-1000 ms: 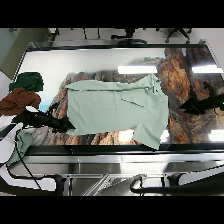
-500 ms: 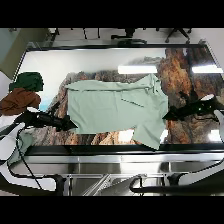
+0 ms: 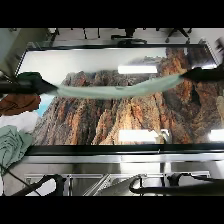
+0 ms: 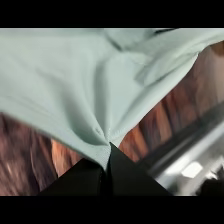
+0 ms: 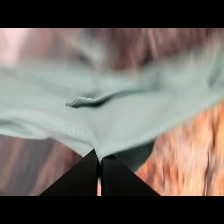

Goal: Fold the shirts.

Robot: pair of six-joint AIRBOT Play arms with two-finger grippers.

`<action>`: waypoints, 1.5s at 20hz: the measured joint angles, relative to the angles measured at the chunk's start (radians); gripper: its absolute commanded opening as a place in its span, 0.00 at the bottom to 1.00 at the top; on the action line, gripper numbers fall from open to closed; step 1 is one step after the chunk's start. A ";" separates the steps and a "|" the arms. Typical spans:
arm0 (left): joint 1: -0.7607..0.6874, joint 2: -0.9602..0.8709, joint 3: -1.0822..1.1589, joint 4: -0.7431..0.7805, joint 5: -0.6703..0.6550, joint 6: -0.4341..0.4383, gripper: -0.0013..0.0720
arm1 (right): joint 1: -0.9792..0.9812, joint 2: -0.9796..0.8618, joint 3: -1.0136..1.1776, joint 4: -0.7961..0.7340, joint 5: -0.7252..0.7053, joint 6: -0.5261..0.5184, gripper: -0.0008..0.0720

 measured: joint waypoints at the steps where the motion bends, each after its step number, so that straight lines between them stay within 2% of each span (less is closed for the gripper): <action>1: 0.001 0.048 0.108 -0.010 0.003 -0.020 0.03 | -0.019 0.066 0.074 0.043 -0.027 0.000 0.04; 4: 0.029 0.169 0.362 -0.022 0.060 -0.067 0.03 | -0.053 0.226 0.216 0.081 -0.149 -0.009 0.04; 7: 0.146 0.266 0.494 -0.021 0.116 -0.099 0.03 | -0.070 0.345 0.296 0.039 -0.278 -0.016 0.04; 11: 0.331 0.349 0.434 -0.041 0.145 -0.116 0.03 | -0.078 0.389 0.334 -0.023 -0.358 -0.019 0.03; 13: 0.339 0.342 0.362 -0.077 0.146 -0.105 0.03 | -0.079 0.353 0.336 -0.023 -0.346 -0.011 0.03; 15: 0.263 0.299 0.289 -0.087 0.145 -0.080 0.03 | -0.079 0.282 0.319 0.016 -0.287 -0.004 0.03; 19: 0.013 0.113 0.145 0.040 0.189 -0.040 0.03 | -0.012 0.098 0.198 0.050 -0.194 -0.006 0.03; 22: -0.118 -0.105 0.087 0.149 0.251 -0.029 0.03 | 0.077 -0.061 0.057 -0.025 -0.232 -0.026 0.03; 26: -0.182 -0.435 0.177 0.213 0.278 -0.046 0.03 | 0.137 -0.293 -0.033 -0.082 -0.383 -0.039 0.03; 30: -0.198 -0.700 0.377 0.235 0.256 -0.091 0.03 | 0.150 -0.459 -0.003 -0.093 -0.486 -0.043 0.03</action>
